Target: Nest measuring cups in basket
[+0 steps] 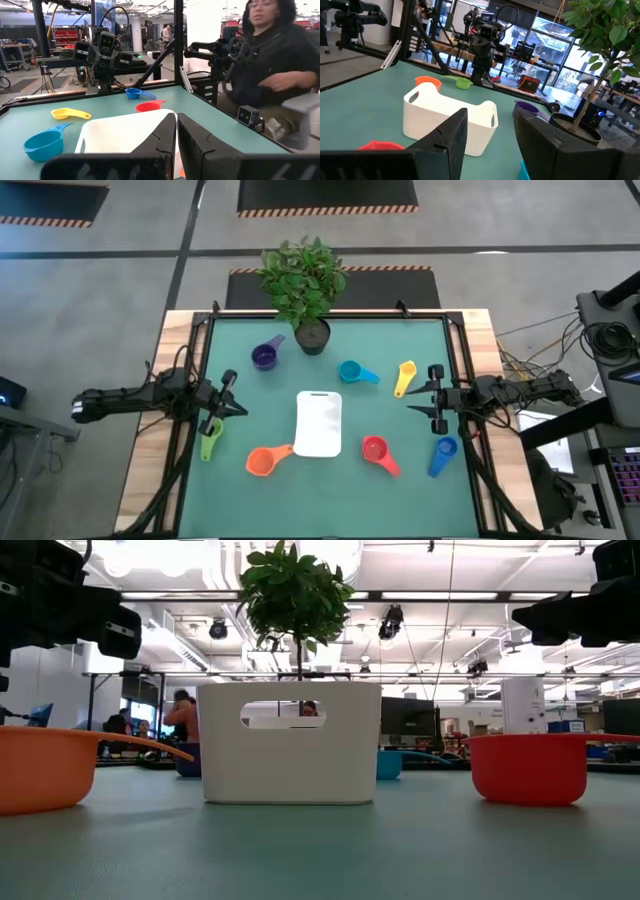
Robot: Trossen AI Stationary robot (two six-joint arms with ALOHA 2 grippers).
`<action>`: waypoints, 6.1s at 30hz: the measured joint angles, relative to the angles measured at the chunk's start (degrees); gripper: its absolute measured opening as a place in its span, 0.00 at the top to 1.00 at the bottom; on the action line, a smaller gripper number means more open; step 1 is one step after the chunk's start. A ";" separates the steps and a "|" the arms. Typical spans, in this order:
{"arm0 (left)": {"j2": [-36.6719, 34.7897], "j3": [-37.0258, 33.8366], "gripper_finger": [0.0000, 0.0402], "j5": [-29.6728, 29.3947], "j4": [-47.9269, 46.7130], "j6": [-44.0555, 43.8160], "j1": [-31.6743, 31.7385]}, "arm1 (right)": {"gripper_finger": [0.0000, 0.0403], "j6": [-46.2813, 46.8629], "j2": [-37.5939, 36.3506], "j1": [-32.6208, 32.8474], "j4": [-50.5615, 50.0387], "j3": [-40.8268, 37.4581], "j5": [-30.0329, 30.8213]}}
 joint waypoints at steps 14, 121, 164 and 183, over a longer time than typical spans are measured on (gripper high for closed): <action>0.00 0.00 1.00 0.01 -0.02 0.00 -0.01 | 0.63 -0.02 0.00 -0.01 0.00 -0.01 0.01; 0.33 1.77 1.00 -22.50 35.42 -16.72 -0.01 | 0.98 4.96 99.12 -1.30 -9.73 85.55 -3.36; 0.33 1.79 1.00 -22.34 35.12 -16.74 -0.01 | 0.70 9.54 134.72 -1.19 -24.04 124.96 -12.50; 0.33 1.79 1.00 -22.39 35.15 -16.74 0.01 | 0.49 16.36 137.80 -0.54 -23.21 124.41 -11.99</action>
